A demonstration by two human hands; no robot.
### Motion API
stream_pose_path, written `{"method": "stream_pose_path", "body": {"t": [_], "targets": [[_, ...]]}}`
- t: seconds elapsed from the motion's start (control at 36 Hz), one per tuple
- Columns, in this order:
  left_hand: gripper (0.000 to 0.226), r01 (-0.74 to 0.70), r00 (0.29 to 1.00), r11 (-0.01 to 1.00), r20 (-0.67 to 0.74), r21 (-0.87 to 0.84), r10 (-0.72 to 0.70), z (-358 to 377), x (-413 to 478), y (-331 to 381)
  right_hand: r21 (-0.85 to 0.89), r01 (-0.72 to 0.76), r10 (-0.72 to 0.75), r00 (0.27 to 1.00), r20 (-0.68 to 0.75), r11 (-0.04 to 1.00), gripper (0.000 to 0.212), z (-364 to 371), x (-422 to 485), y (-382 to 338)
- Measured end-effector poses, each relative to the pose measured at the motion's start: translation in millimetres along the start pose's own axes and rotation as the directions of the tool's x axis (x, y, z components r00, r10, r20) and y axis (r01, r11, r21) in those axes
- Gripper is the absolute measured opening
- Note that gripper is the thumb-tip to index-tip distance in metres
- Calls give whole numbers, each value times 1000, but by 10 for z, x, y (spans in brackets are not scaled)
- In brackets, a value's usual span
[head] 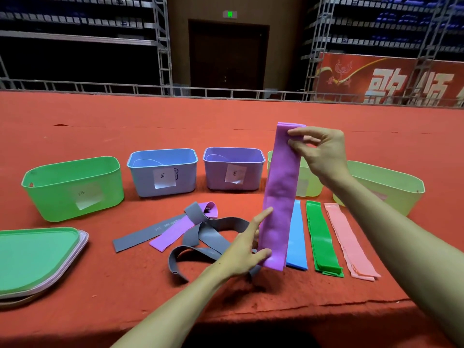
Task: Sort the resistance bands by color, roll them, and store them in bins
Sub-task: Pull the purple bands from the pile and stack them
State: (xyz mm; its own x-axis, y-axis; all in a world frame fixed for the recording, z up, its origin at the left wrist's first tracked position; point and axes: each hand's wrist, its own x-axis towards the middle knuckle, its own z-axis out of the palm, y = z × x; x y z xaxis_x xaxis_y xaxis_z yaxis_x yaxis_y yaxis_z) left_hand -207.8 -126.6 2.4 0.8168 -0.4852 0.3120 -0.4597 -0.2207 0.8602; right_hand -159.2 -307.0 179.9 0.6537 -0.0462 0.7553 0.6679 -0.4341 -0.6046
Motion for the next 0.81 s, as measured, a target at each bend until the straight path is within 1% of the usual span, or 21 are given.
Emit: {"method": "stream_pose_path", "body": {"t": [0.11,0.25,0.39,0.53,0.72,0.81], "targets": [[89,28,1000,999,11,29,-29,-21,-7,3,-19,-36,36,999,4,999,27,3,31,101],[93,82,994,996,69,-24,-80,-50,-11,-8,-28,-91,91,996,9,995,27,19,37,268],[98,116,984,993,135,7,-116,-92,-20,-30,-19,-164,164,986,11,986,26,62,-17,415],[98,111,969,988,210,107,-132,-93,-8,-71,-16,-229,229,973,31,973,23,91,-71,578],[103,111,964,940,196,322,-181,6,0,-262,-18,-212,213,972,96,977,25,177,-223,648],[104,132,953,927,212,351,-216,38,-36,-304,-25,-227,228,965,127,974,25,205,-322,673]]}}
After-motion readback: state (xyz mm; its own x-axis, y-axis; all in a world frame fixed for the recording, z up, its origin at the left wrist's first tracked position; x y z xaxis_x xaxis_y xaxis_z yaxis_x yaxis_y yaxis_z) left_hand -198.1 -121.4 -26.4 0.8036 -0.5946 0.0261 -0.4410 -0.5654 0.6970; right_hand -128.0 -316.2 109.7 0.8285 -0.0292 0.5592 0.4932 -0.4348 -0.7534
